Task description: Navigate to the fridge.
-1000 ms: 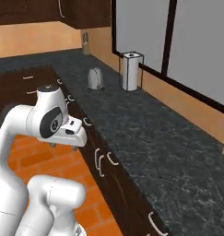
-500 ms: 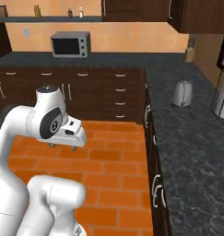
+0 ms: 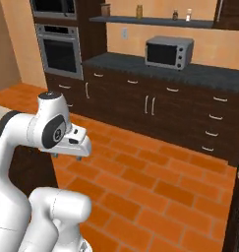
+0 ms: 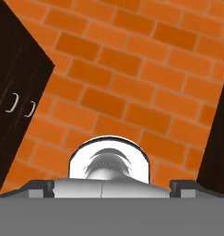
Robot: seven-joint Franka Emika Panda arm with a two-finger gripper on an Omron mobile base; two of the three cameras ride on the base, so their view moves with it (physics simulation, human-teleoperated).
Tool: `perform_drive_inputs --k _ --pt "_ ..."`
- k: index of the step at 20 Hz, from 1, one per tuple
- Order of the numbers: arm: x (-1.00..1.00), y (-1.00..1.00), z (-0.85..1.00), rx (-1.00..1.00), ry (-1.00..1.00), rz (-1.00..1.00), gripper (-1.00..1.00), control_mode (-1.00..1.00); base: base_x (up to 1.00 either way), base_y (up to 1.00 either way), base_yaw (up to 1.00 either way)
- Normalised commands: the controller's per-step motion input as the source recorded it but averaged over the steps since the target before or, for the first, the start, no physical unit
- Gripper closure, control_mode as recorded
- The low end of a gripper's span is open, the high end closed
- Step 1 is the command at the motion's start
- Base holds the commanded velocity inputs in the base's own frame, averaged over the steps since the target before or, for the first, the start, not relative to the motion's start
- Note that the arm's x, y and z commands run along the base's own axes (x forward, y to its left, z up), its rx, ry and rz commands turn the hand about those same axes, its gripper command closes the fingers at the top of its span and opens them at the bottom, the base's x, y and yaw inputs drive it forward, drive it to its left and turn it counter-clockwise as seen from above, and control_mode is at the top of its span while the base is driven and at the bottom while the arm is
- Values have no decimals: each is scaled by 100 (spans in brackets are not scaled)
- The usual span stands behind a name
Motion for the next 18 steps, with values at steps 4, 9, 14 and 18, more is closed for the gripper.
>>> perform_drive_inputs --k 4,9,14,18 --pt "0 0 0 0 0 0 -100 100 26 34 68" --pt "0 0 0 0 0 0 -100 100 -28 69 62" --pt "0 0 0 0 0 0 -100 100 -85 96 44" --pt "0 0 0 0 0 0 -100 100 -69 100 37"
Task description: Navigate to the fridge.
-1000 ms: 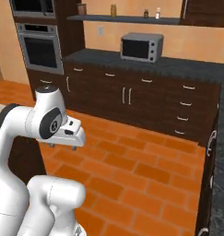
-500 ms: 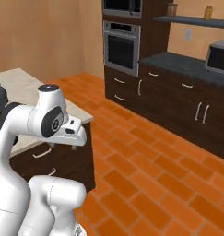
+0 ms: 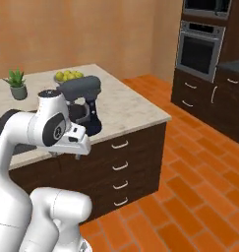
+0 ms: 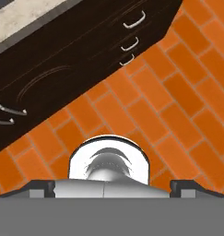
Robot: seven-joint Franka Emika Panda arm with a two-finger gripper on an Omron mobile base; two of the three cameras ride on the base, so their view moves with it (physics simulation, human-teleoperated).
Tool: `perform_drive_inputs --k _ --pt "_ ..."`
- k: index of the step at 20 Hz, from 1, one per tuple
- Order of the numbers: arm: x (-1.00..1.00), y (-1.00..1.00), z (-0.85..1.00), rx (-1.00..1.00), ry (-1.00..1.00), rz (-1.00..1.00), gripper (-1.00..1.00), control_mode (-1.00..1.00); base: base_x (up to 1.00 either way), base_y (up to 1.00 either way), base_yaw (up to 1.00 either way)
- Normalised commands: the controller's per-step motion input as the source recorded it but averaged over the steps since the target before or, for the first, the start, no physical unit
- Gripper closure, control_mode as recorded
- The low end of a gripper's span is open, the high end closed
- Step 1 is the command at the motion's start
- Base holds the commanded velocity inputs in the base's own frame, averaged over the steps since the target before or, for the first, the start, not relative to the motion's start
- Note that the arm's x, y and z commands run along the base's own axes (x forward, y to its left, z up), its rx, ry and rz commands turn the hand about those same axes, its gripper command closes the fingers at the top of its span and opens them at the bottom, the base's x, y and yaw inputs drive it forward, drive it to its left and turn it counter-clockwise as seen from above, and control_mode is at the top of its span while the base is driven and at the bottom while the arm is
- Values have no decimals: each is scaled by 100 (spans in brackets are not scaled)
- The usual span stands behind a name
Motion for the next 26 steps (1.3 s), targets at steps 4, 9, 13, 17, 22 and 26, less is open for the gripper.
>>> perform_drive_inputs --k 4,9,13,17,22,26 --pt "0 0 0 0 0 0 -100 100 -48 100 37" --pt "0 0 0 0 0 0 -100 100 -15 100 44" --pt "0 0 0 0 0 0 -100 100 0 100 61" --pt "0 0 0 0 0 0 -100 100 0 100 67" --pt "0 0 0 0 0 0 -100 100 0 99 70" --pt "0 0 0 0 0 0 -100 100 0 100 65"
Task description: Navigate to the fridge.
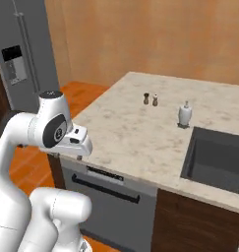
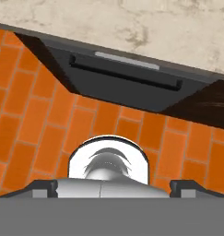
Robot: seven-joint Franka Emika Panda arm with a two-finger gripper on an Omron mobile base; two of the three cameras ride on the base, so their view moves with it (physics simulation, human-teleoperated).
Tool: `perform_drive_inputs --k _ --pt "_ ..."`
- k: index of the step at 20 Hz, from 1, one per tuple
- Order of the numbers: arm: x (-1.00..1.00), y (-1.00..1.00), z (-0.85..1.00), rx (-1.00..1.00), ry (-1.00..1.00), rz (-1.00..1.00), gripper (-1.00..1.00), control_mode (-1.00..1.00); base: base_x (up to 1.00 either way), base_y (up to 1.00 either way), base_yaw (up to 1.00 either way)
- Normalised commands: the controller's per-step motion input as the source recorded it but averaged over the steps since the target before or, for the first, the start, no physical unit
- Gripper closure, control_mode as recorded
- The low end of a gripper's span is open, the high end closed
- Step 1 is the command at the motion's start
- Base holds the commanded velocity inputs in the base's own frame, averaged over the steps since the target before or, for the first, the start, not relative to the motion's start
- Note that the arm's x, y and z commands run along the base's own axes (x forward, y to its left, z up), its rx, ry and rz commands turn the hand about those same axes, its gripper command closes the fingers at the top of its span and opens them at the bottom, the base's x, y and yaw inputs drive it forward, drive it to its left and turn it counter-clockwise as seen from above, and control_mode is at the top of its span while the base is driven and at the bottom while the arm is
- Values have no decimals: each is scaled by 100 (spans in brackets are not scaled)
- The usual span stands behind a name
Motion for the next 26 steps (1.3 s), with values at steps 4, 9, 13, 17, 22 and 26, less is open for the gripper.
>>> perform_drive_inputs --k 4,9,13,17,22,26 --pt "0 0 0 0 0 0 -100 100 23 100 57" --pt "0 0 0 0 0 0 -100 100 61 100 44" --pt "0 0 0 0 0 0 -100 100 95 100 29" --pt "0 0 0 0 0 0 -100 100 100 63 10" --pt "0 0 0 0 0 0 -100 100 100 20 0" --pt "0 0 0 0 0 0 -100 100 100 0 0"
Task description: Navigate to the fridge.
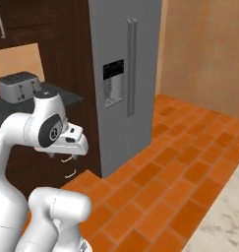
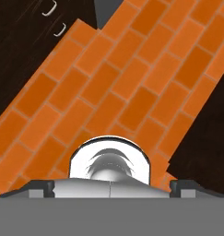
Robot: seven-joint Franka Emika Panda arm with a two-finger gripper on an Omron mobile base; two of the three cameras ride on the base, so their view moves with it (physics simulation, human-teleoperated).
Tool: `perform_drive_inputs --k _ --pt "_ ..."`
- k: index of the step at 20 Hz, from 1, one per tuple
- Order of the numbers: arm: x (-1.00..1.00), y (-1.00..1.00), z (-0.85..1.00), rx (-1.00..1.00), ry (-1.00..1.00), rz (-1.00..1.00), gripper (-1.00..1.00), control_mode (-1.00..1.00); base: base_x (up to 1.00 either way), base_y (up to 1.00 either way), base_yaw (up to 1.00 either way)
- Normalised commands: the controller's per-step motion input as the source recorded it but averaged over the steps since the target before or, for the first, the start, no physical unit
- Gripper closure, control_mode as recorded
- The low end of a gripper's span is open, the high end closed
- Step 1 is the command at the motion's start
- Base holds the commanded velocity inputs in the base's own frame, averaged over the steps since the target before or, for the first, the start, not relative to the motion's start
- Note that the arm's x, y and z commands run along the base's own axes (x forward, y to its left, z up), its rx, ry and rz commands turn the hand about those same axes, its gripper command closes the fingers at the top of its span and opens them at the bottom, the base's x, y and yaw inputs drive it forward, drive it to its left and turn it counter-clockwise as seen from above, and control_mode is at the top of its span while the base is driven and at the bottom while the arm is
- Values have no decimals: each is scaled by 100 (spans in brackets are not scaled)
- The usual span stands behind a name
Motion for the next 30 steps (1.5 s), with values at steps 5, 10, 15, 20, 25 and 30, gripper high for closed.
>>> perform_drive_inputs --k 5,10,15,20,25,30 --pt "0 0 0 0 0 0 -100 100 100 0 0" --pt "0 0 0 0 0 0 -100 100 100 0 2" --pt "0 0 0 0 0 0 -100 100 100 0 9" --pt "0 0 0 0 0 0 -100 100 100 0 19" --pt "0 0 0 0 0 0 -100 100 100 -8 37" --pt "0 0 0 0 0 0 -100 100 86 -31 53"
